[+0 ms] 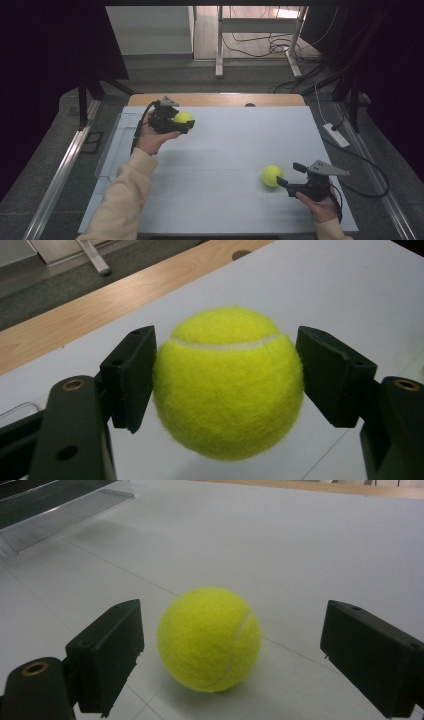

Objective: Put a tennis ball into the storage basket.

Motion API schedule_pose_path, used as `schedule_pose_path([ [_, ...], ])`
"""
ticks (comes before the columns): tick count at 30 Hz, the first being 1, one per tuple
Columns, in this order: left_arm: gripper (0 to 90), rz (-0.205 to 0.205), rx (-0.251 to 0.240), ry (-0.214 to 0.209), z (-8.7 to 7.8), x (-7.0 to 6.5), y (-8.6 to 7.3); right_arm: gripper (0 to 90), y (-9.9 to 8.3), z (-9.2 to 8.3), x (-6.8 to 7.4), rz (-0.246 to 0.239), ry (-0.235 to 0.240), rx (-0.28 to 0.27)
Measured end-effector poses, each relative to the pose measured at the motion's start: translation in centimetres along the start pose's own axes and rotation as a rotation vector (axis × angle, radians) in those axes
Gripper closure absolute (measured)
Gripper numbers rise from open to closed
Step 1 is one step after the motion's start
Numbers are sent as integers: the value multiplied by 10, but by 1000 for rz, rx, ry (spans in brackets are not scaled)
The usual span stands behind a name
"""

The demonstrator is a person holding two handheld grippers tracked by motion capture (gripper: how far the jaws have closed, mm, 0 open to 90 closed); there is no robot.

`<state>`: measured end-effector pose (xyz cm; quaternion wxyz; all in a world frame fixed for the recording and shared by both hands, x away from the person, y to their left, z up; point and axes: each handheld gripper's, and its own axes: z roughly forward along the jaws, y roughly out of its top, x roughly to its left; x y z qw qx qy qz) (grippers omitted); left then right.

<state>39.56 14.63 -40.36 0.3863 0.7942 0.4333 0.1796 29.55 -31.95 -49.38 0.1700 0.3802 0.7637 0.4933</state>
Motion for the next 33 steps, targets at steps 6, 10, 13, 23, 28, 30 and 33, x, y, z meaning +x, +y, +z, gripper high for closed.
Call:
schedule_pose_path([
  [6, 280, -10, -13, 7, -9, 2, -2, 103, 1, 0, 2, 7, 11, -7],
  [10, 280, -16, -19, 13, -12, 4, -3, 103, 1, 0, 2, 5, 9, -6],
  [13, 280, -19, -23, 21, -15, 8, -6, 103, 1, 0, 1, 7, 7, -5],
  [23, 280, -55, -33, 42, -22, 20, -13, 103, 2, 1, 0, 9, 3, -8],
  [28, 280, -71, -32, 61, -22, 24, -14, 103, 1, 2, 0, 6, 6, -3],
  [30, 280, -78, -36, 60, -23, 25, -15, 103, 1, 2, 1, 9, 6, -3],
  [33, 280, -83, -33, 70, -25, 29, -16, 103, 0, 0, 1, 8, 4, -5],
])
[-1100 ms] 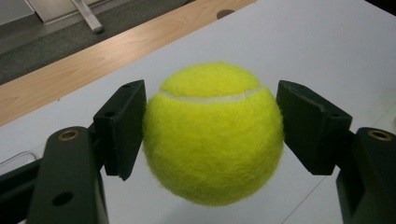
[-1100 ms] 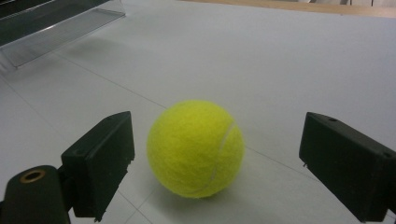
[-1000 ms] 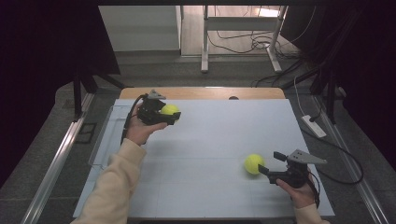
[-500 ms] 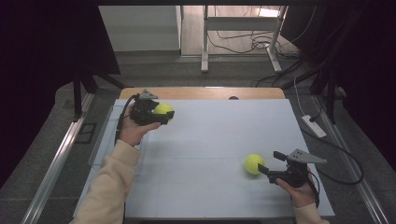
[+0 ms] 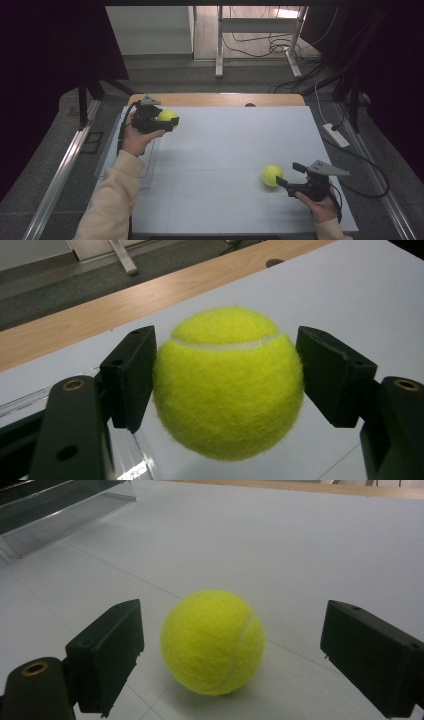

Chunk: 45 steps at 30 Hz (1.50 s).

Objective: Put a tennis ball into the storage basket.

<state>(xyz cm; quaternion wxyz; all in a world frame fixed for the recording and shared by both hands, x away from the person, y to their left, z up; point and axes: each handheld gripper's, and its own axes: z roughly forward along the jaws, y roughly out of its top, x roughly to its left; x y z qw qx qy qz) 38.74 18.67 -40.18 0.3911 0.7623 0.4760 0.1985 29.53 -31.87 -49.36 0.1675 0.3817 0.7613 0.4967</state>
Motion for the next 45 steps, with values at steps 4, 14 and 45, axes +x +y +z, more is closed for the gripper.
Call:
schedule_pose_path([
  [4, 280, -19, -9, 18, -6, 7, -3, 103, -1, 1, -1, 0, -1, 3],
  [14, 280, -33, -32, 34, -13, 13, -4, 103, -3, -4, 2, -2, -5, 3],
  [45, 279, -100, -10, 119, -15, 45, -14, 104, -4, -2, -1, -1, -8, 7],
])
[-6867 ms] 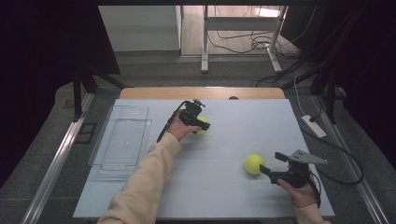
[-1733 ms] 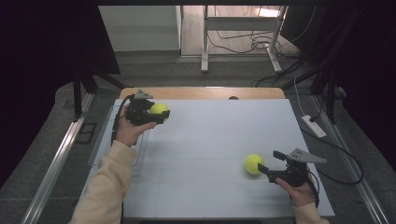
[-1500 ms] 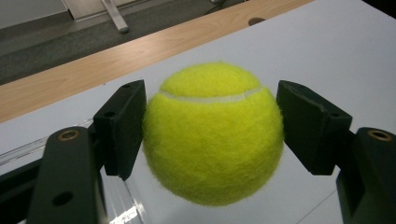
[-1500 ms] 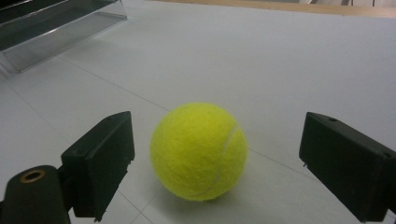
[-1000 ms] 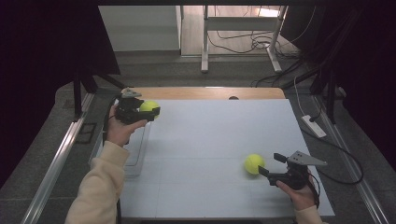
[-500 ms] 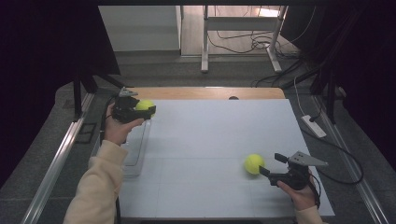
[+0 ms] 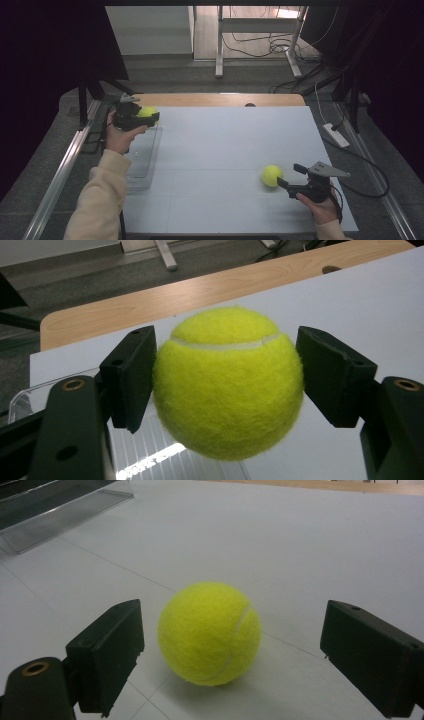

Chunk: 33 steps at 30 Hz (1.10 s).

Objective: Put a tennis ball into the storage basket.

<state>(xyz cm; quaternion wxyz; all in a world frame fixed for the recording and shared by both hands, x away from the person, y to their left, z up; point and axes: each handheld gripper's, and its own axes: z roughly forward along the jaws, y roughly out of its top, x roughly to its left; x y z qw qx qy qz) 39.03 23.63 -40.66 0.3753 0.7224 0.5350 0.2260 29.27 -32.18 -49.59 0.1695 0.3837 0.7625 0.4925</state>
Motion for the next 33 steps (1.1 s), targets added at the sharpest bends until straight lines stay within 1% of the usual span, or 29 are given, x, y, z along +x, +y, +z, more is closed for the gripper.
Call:
schedule_pose_path([
  [9, 279, -11, 3, 13, 1, 8, -2, 104, -1, -3, -1, 8, -8, -8],
  [12, 279, -15, 6, 25, 0, 13, -3, 103, -1, -2, -1, 6, -9, -4],
  [18, 279, -39, 6, 49, -2, 25, -6, 103, -1, -2, -1, 6, -9, -3],
  [23, 279, -51, 4, 60, -3, 31, -7, 103, -1, -2, -1, 5, -10, -2],
  [29, 279, -69, 7, 85, -2, 41, -8, 103, -1, 0, -2, 4, -8, 0],
  [33, 279, -77, 19, 96, 0, 46, -10, 103, -1, 0, -2, 4, -8, 2],
])
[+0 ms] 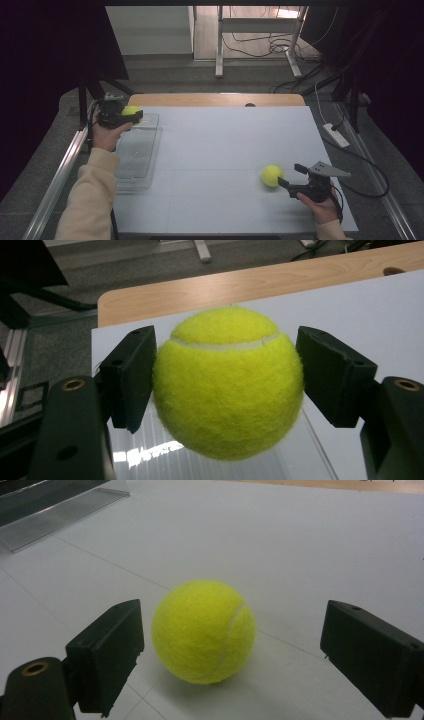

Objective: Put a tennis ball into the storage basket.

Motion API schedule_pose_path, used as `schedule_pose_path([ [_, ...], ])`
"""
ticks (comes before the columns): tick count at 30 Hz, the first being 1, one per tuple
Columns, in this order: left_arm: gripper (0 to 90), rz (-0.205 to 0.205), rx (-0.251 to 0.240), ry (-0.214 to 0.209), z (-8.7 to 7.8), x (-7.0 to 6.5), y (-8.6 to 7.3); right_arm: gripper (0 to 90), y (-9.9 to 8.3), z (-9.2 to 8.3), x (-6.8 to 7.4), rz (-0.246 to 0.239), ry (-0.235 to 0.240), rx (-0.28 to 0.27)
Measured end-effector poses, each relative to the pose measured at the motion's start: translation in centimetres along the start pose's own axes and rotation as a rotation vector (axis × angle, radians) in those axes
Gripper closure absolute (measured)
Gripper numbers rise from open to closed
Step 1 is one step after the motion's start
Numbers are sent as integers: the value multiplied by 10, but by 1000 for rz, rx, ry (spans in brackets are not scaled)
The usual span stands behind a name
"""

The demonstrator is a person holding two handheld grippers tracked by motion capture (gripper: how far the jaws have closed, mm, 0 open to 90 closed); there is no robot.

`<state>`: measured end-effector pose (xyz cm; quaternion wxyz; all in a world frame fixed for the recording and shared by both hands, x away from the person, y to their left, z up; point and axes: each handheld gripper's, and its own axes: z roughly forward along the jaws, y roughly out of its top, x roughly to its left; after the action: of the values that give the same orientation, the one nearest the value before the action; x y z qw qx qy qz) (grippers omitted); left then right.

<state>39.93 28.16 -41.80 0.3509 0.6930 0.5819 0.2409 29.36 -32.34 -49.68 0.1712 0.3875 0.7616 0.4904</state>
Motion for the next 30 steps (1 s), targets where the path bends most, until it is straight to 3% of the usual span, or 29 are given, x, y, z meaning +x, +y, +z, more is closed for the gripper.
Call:
schedule_pose_path([
  [11, 279, -17, 29, 22, 8, 13, -3, 104, 0, 1, 0, -1, -3, 5],
  [30, 279, -4, 128, 36, 33, 21, -10, 107, 0, 1, -1, 2, -6, 7],
])
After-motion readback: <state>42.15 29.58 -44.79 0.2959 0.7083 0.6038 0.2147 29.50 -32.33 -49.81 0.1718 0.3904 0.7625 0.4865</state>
